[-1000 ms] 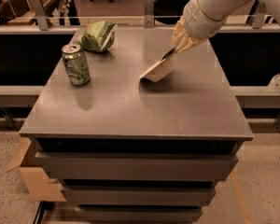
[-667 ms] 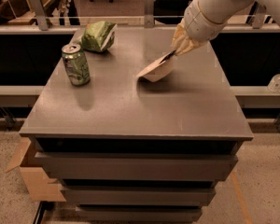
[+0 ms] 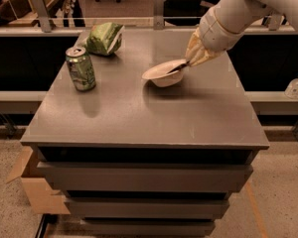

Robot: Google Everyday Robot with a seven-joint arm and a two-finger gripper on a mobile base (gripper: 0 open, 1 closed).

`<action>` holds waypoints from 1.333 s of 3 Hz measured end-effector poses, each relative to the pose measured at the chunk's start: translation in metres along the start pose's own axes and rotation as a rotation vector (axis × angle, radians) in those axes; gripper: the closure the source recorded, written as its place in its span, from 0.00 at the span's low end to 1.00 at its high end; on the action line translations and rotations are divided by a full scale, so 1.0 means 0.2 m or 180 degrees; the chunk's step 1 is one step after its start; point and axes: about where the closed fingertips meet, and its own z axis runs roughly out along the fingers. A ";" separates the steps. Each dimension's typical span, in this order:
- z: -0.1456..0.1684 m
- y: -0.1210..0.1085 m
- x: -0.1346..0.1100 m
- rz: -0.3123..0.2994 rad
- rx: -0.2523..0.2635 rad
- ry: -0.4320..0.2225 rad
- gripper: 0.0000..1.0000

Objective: Pick rxbar chocolate from paper bowl and place on counter

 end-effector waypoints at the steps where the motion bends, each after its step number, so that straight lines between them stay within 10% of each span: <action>1: 0.02 0.05 0.03 0.0070 -0.0044 -0.0011 0.13; 4: -0.02 0.23 0.43 0.0644 -0.0100 0.0200 0.00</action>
Offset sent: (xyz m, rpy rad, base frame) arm -0.0032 -0.0401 -0.0246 0.0181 0.0615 -0.0891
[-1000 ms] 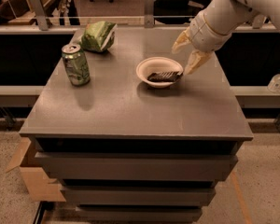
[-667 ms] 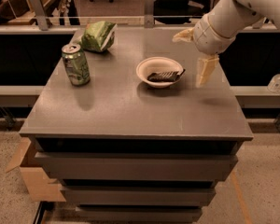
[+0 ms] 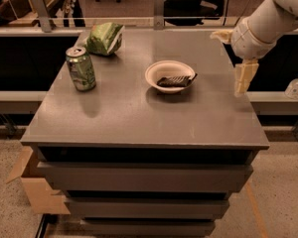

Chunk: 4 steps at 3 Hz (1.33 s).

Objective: Pick rxbar chocolate from paper bowl and place on counter

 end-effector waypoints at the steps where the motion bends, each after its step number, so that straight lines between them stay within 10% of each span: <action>1: -0.07 0.04 0.19 0.0229 0.0071 0.0202 0.00; 4: -0.68 -0.14 0.22 0.0638 0.0352 0.0699 0.00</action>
Offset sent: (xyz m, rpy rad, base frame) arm -0.0004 -0.0836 0.1196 -0.0753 -0.0941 -0.2983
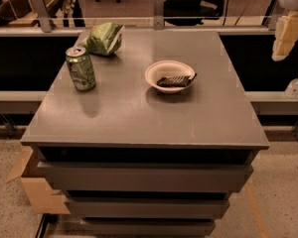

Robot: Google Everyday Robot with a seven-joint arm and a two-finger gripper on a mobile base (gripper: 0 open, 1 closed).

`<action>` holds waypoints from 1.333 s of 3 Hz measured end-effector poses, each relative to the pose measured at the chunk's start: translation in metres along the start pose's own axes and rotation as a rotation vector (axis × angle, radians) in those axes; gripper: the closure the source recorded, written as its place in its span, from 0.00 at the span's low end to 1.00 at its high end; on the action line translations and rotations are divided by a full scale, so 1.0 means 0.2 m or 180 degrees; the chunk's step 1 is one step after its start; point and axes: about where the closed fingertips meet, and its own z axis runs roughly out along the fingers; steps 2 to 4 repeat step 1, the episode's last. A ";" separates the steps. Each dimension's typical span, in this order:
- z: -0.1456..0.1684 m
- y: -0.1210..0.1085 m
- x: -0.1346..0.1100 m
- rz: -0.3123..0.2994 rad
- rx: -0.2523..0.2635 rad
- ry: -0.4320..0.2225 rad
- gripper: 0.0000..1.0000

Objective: Pick rxbar chocolate from paper bowl and place on counter

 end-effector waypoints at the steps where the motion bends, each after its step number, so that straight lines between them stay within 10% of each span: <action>1: 0.00 0.00 0.00 0.0000 0.0000 0.0000 0.00; 4: 0.00 0.00 0.00 0.0000 0.0000 0.0000 0.00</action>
Offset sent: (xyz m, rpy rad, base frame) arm 0.0000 0.0000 0.0000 0.0000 0.0000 0.0000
